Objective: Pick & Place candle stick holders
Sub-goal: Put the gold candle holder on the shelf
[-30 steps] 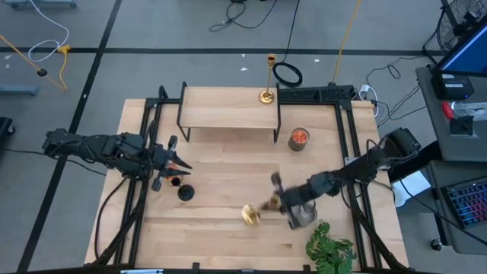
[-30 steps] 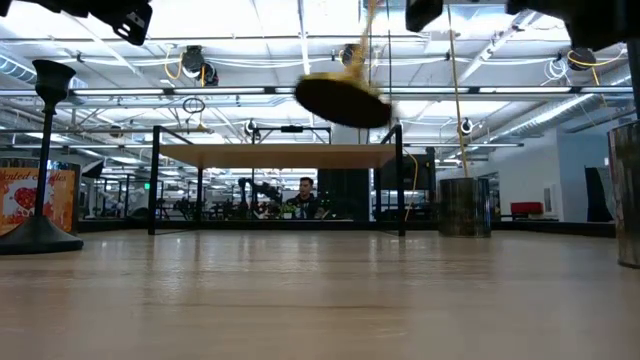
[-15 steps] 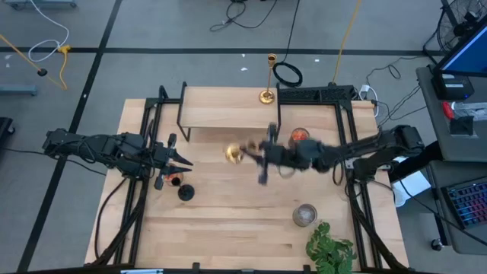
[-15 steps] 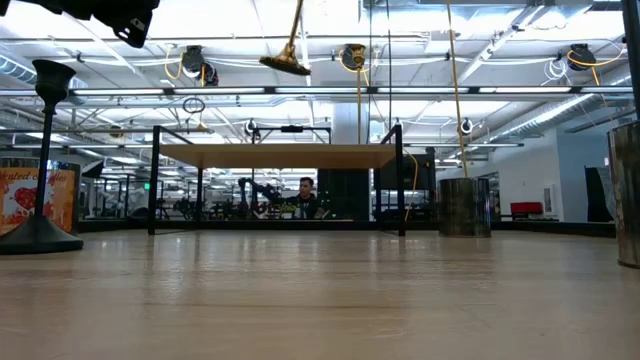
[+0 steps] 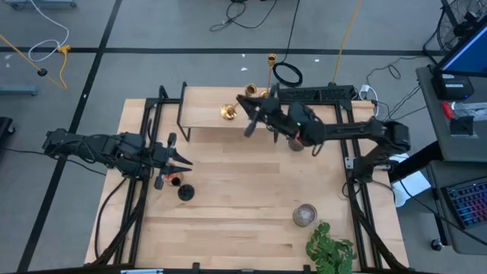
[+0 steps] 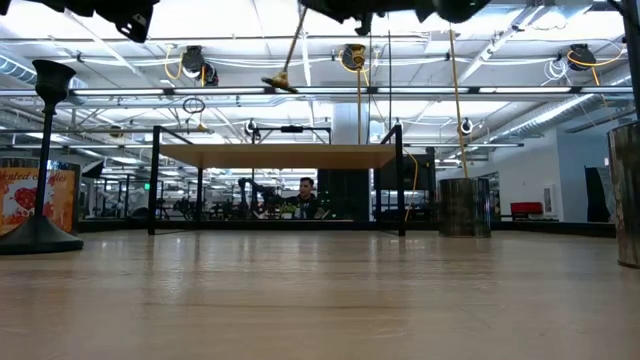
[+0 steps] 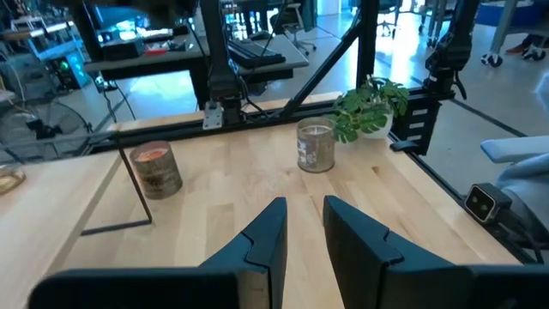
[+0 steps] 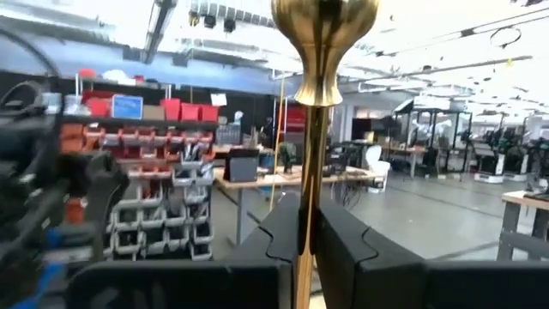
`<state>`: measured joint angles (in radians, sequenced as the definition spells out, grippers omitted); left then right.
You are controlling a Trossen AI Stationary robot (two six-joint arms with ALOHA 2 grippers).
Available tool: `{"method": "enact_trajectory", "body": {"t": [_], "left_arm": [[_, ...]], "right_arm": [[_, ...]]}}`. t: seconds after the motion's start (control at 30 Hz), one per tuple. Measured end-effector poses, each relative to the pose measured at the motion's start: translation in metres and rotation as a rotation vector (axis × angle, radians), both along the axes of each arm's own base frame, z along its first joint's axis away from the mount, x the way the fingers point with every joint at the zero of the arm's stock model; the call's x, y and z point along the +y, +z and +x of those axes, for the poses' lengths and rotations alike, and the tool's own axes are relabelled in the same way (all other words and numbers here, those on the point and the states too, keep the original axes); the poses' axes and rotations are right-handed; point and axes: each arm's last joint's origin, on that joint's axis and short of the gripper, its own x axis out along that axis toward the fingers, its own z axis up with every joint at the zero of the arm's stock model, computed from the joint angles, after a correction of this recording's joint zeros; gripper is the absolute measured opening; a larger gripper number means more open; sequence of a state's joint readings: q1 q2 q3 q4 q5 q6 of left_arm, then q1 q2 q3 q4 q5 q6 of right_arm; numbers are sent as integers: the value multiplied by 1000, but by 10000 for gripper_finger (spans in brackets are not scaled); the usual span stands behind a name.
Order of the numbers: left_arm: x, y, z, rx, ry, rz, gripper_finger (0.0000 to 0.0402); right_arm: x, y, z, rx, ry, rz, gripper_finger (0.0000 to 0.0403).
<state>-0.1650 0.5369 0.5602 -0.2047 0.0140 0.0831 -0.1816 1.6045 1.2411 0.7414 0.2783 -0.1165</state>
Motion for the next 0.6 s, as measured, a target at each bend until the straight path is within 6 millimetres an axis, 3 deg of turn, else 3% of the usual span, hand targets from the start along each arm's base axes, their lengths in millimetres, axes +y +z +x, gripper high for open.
{"method": "enact_trajectory", "body": {"t": [0.27,0.6], "left_arm": [[0,1,0,-12,-2,7,85],[0,-1,0,12,1,-8,85]], "right_arm": [[-39,-1,38,132,-66,26,15],[-83,-26,43,116,-166,116,15]]}}
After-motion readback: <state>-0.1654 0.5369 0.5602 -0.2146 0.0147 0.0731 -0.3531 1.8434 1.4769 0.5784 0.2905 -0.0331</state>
